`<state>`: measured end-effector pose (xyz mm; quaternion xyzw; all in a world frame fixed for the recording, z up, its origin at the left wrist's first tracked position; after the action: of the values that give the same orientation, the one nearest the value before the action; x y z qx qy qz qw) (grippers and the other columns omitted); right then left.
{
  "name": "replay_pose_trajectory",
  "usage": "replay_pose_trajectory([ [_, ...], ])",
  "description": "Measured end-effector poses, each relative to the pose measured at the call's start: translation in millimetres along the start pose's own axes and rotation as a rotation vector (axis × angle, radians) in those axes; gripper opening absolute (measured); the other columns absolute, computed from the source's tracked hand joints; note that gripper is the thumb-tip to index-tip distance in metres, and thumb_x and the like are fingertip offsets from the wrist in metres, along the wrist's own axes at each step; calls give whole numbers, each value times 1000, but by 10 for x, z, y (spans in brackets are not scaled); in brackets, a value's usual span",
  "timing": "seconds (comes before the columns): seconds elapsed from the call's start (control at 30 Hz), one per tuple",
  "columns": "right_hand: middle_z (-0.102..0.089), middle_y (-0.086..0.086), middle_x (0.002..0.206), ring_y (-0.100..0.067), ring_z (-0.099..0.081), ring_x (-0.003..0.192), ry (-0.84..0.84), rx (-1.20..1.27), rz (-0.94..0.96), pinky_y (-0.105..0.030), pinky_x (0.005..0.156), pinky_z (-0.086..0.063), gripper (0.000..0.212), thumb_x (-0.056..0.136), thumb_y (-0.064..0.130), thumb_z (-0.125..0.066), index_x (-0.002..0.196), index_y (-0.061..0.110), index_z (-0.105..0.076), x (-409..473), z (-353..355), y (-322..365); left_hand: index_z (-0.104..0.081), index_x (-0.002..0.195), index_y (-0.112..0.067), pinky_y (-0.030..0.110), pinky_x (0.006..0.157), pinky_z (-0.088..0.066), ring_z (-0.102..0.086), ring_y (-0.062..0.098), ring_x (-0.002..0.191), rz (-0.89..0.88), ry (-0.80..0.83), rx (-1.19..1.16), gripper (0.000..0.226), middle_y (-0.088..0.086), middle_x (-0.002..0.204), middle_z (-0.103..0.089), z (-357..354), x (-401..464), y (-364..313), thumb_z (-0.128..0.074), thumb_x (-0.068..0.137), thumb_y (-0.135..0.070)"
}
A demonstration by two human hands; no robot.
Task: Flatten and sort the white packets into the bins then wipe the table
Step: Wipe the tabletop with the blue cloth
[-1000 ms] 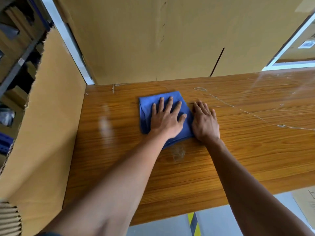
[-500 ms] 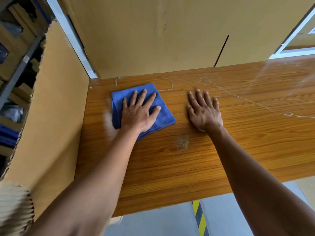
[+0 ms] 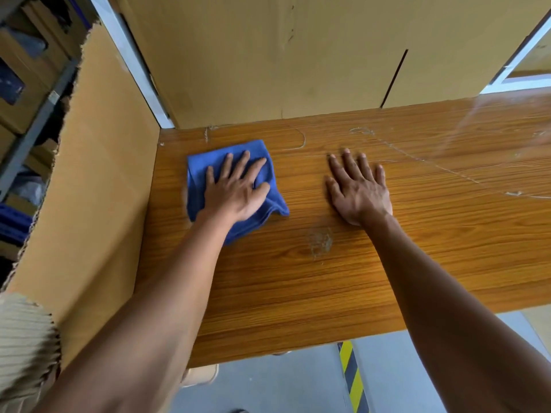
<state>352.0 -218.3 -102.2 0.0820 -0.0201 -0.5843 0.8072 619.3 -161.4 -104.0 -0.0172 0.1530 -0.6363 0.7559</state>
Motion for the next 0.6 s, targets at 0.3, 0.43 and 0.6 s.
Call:
replay_pose_trajectory([
  [0.3, 12, 10, 173, -21, 12, 160, -20, -20, 3, -55, 128, 3, 64, 104, 64, -4, 163, 43, 8, 18, -30, -21, -4, 164, -51, 70, 123, 6, 10, 25, 162, 81, -65, 56, 77, -15, 176, 6, 258, 701, 92, -7, 94, -83],
  [0.43, 11, 9, 173, -22, 11, 160, -13, -17, -3, -56, 128, 2, 65, 103, 64, -4, 163, 43, 8, 13, -14, -19, -2, 164, -53, 69, 124, 6, 10, 23, 162, 60, -50, 54, 77, -15, 176, 8, 180, 355, 46, -7, 94, -85],
  [0.6, 12, 9, 173, -22, 11, 160, -13, -9, -9, -57, 128, 2, 64, 105, 62, -6, 163, 43, 8, -9, 8, 9, -5, 163, -56, 68, 124, 5, 7, 23, 163, -12, -123, 56, 78, -15, 176, 3, -65, -246, -95, -9, 92, -89],
])
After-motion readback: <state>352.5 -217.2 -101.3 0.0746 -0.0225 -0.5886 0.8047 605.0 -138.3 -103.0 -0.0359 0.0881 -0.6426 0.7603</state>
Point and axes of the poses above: each hand's wrist, its own x-axis towards the middle knuckle, its own z-axis out of the back of the hand, y = z × x, the point moved 8 cm from there along x, towards the middle knuckle
